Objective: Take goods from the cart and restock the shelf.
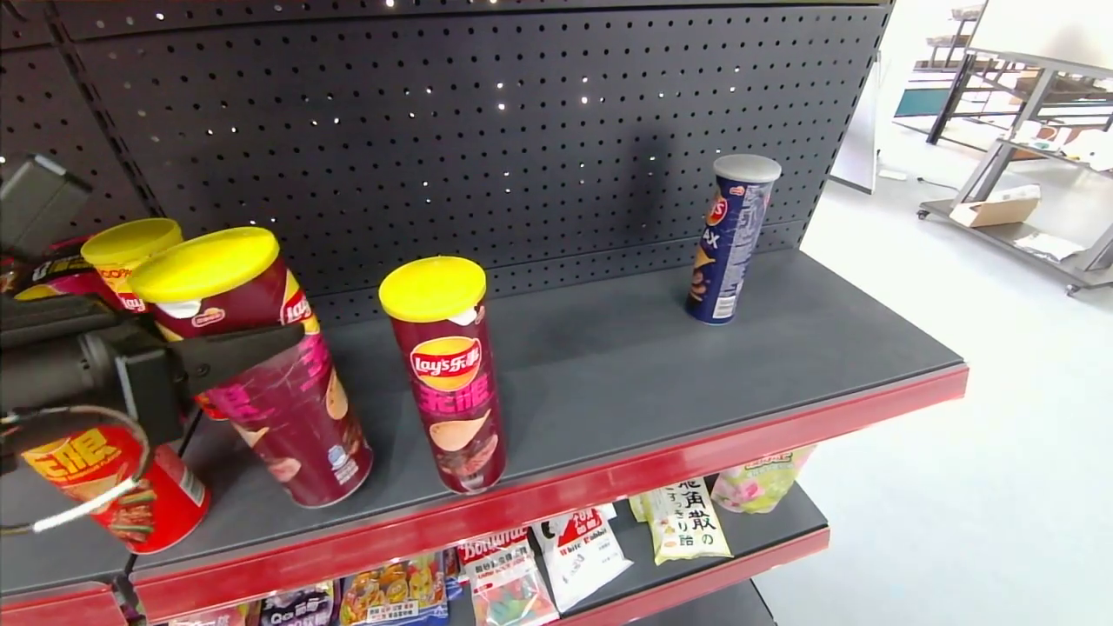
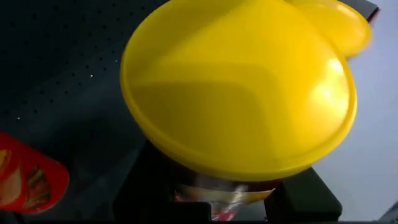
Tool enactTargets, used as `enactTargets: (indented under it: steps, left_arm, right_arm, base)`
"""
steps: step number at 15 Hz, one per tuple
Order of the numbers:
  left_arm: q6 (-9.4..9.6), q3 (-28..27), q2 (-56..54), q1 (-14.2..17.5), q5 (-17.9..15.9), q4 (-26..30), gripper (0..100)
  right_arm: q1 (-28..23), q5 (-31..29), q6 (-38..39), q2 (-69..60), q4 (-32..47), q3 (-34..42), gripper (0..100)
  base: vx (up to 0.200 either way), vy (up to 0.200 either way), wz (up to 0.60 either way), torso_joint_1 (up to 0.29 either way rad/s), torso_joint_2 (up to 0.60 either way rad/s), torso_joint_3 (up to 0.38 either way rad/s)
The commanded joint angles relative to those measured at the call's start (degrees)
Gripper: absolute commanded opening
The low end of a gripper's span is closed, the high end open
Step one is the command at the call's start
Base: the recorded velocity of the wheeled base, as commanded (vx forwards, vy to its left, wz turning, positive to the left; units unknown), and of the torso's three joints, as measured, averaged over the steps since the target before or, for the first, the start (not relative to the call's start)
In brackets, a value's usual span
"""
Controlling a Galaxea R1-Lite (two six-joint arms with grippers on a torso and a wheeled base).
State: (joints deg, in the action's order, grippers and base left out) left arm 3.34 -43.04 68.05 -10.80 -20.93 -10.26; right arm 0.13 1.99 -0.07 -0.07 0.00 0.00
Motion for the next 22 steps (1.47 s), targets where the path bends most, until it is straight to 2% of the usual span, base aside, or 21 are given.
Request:
enactTargets:
  steps: [1, 4, 6, 8, 11, 14, 22]
  left_arm:
    - [0.00, -3.19, 8.15, -0.19, 0.54, -2.74, 0]
    - [0.35, -7.93, 16.06, -1.24, 0.63, -7.05, 0]
    - [1.41, -11.18, 22.57, -2.29, 0.72, -12.24, 0]
    - [1.49, -13.73, 26.70, -2.65, 1.07, -15.84, 0]
    - [1.49, -18.30, 30.83, -4.84, 1.16, -16.19, 0]
    - [1.58, -21.29, 34.17, -5.11, 1.24, -16.19, 0]
    - [1.76, -23.40, 37.77, -5.20, 1.95, -17.51, 0]
  right_arm:
    - [0.04, 0.03, -0.01, 0.07, 0.00, 0.00, 100]
    - [0.04, 0.03, -0.01, 0.07, 0.00, 0.00, 100]
    - [-0.05, 0.03, -0.01, 0.07, 0.00, -0.09, 100]
    - [0.04, 0.03, -0.01, 0.07, 0.00, 0.00, 100]
    - [-0.05, 0.03, -0.01, 0.07, 0.09, 0.00, 100]
    - [-0.05, 0.03, -0.01, 0.07, 0.00, 0.00, 100]
    - [0.04, 0.03, -0.01, 0.07, 0.00, 0.00, 100]
  base:
    - [0.000, 0.000, 0.00, 0.000, 0.00, 0.000]
    - [0.000, 0.000, 0.00, 0.000, 0.00, 0.000]
    - [0.000, 0.000, 0.00, 0.000, 0.00, 0.000]
    - [0.000, 0.000, 0.00, 0.000, 0.00, 0.000]
    - [0.000, 0.000, 0.00, 0.000, 0.00, 0.000]
    - [0.000, 0.000, 0.00, 0.000, 0.00, 0.000]
    - [0.000, 0.000, 0.00, 0.000, 0.00, 0.000]
